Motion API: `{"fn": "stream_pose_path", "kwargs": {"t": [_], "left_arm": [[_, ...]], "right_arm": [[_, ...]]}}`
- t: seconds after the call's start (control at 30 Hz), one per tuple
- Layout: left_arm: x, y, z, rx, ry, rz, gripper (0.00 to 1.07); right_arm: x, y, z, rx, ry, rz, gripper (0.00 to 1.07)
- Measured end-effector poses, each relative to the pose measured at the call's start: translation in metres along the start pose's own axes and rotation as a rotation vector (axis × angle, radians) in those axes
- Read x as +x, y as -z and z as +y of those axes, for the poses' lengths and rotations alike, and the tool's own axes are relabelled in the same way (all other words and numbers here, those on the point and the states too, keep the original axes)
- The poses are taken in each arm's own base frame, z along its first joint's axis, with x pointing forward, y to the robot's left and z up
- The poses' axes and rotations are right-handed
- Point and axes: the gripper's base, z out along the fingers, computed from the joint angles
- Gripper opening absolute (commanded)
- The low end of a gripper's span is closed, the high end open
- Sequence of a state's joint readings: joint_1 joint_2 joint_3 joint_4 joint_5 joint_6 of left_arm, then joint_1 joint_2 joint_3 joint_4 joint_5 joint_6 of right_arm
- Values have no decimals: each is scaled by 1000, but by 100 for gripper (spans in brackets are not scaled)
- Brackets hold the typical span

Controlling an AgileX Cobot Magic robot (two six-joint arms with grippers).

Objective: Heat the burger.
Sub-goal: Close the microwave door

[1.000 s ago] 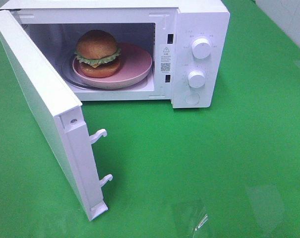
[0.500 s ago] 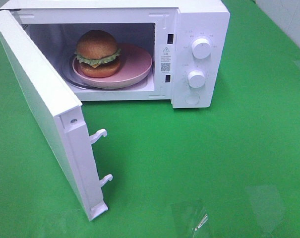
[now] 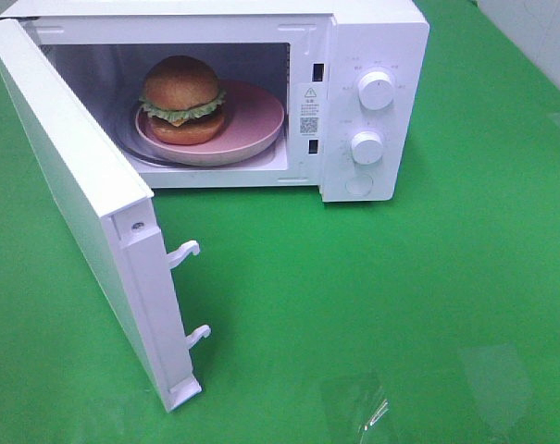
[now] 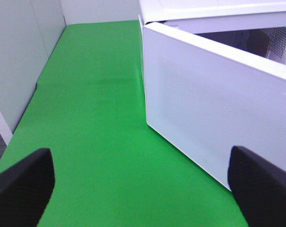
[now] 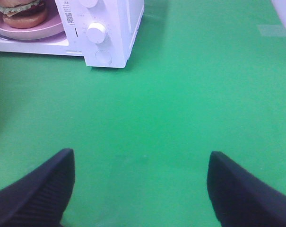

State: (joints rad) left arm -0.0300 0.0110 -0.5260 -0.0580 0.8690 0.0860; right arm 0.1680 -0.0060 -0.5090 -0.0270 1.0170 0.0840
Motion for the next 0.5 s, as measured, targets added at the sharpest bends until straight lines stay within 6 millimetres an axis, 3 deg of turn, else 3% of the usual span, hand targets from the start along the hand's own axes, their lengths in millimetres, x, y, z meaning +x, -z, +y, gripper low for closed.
{"fn": "stream_pose_path", "kwargs": {"t": [0.1, 0.2, 0.23, 0.27, 0.3, 0.33, 0.4, 0.5], "left_arm": [[-8, -14, 2, -12, -7, 24, 63], [-10, -19, 3, -14, -8, 34, 58], [-14, -27, 3, -14, -8, 52, 46], [-14, -27, 3, -14, -8, 52, 46], [-17, -37, 4, -15, -7, 70, 31], [-17, -37, 4, -15, -7, 70, 31], [-24, -57, 6, -16, -5, 101, 4], [-25, -66, 6, -16, -5, 123, 0]], "right_arm": [[0, 0, 0, 0, 0, 0, 76], [0, 0, 0, 0, 0, 0, 76], [0, 0, 0, 0, 0, 0, 76], [0, 0, 0, 0, 0, 0, 76], [0, 0, 0, 0, 0, 0, 76], [0, 0, 0, 0, 0, 0, 76], [0, 0, 0, 0, 0, 0, 76], [0, 0, 0, 0, 0, 0, 76]]}}
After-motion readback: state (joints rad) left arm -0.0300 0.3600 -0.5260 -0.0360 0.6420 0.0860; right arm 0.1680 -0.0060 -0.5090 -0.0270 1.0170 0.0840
